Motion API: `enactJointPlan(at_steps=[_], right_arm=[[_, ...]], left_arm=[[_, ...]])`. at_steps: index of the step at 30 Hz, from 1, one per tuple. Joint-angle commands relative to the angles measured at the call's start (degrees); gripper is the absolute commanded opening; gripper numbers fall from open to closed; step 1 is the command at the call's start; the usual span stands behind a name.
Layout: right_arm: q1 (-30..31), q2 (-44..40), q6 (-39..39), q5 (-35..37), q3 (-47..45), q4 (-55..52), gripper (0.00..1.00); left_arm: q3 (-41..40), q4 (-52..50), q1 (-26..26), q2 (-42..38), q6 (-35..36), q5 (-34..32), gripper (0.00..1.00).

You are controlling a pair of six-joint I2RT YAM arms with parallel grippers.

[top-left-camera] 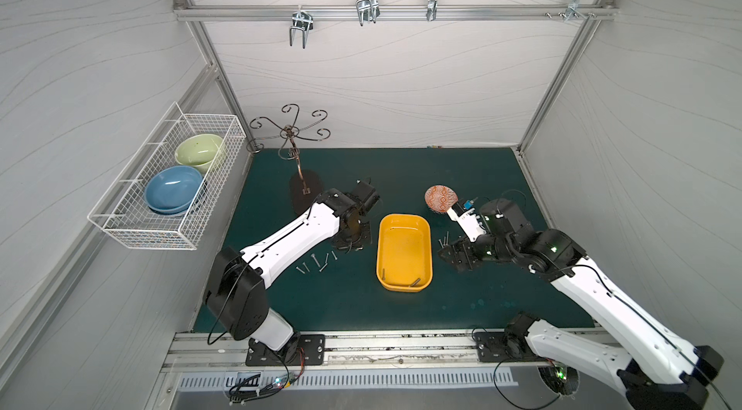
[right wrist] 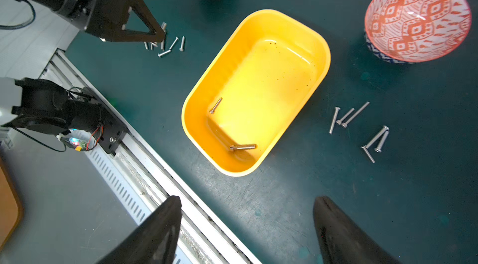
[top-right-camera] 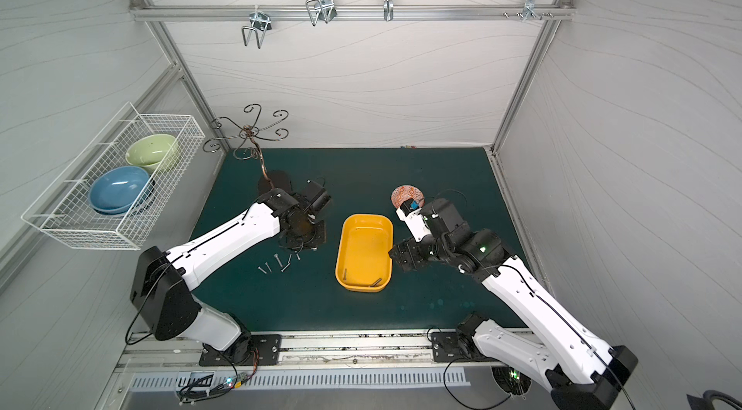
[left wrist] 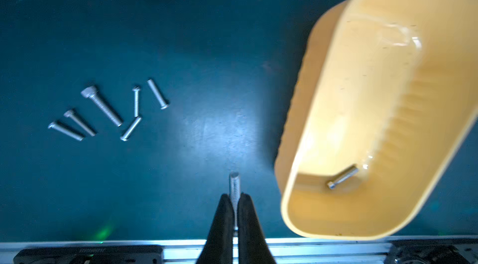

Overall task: Take out the screws from the storage box
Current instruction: Pick up the screw from the storage box, then place the screw at the center of the board.

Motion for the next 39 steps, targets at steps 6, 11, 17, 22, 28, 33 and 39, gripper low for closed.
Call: enactJointPlan(at_steps=[6, 11, 17, 22, 28, 33, 39], right_arm=[[0.7, 0.5, -3.3, 3.1, -3.5, 6.9, 0.83], [0.6, -0.2, -5.2, 6.1, -8.1, 11.7, 0.87], [0.5, -0.5, -4.8, 7.6, -12.9, 15.9, 0.92], [0.3, -2.1, -3.2, 8.6, -16.1, 20.5, 0.95], [-0.4, -3.0, -4.1, 9.4, -18.4, 23.8, 0.99], [-3.0, -2.7, -3.8, 9.2, -18.3, 23.8, 0.99], [-6.9, -3.4, -2.2, 8.2, -19.3, 26.1, 0.99]], left_arm=[[-10.0, 6.4, 7.1, -2.0, 0.4, 3.3, 0.0], [-11.2, 8.5, 10.3, 0.3, 2.1, 2.9, 0.0], [-14.3, 11.3, 10.9, 4.7, 3.3, 3.6, 0.0], [-17.2, 13.7, 11.2, 5.1, 3.1, 3.9, 0.0], [-17.5, 14.0, 11.3, 7.2, 3.0, 3.4, 0.0], [-17.5, 13.7, 11.3, 7.7, 2.8, 2.2, 0.0], [-17.9, 13.3, 11.3, 4.8, 2.3, 0.7, 0.35]])
